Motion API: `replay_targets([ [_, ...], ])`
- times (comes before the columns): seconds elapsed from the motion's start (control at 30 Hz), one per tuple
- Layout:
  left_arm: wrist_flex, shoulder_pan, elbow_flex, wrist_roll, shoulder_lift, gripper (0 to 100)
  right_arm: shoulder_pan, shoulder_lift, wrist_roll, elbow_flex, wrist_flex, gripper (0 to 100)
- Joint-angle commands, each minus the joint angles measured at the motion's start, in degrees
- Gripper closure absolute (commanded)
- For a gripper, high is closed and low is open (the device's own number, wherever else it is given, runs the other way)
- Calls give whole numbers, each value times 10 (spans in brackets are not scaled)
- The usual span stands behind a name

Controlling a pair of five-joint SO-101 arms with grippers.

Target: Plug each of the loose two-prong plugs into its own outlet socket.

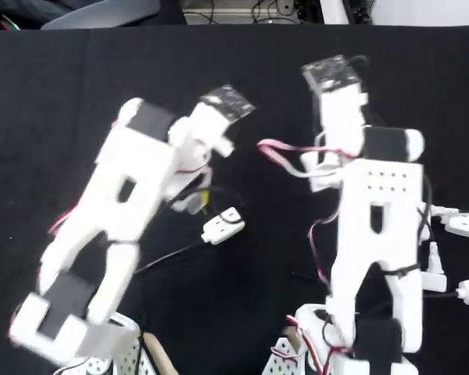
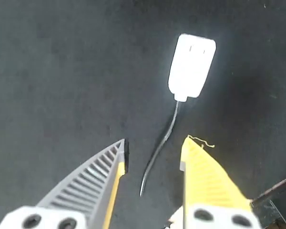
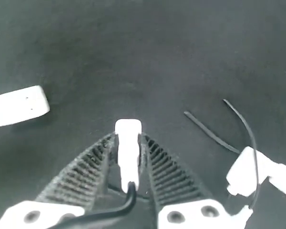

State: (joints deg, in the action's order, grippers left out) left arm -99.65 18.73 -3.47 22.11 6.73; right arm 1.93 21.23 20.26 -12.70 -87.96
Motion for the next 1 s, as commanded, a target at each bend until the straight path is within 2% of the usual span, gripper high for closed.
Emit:
replay_targets([
  [0.0,65,-72,175,-5,229,815,-79,38,-4,-24,-5,987],
  [0.17,153,-224,396,-3,449,818,-233,36,-72,-93,-9,987],
  [0.3,213,-323,564,4,616,818,-304,31,-103,-115,27,987],
  [0.43,240,-391,728,44,777,819,-347,23,-104,-125,51,987],
  [0.6,255,-457,881,47,978,819,-347,-39,-108,-129,82,987],
  [0.8,305,-471,937,46,949,819,-343,-100,-123,-137,103,987],
  [0.97,311,-468,959,49,949,819,-318,-107,-123,-137,102,987],
])
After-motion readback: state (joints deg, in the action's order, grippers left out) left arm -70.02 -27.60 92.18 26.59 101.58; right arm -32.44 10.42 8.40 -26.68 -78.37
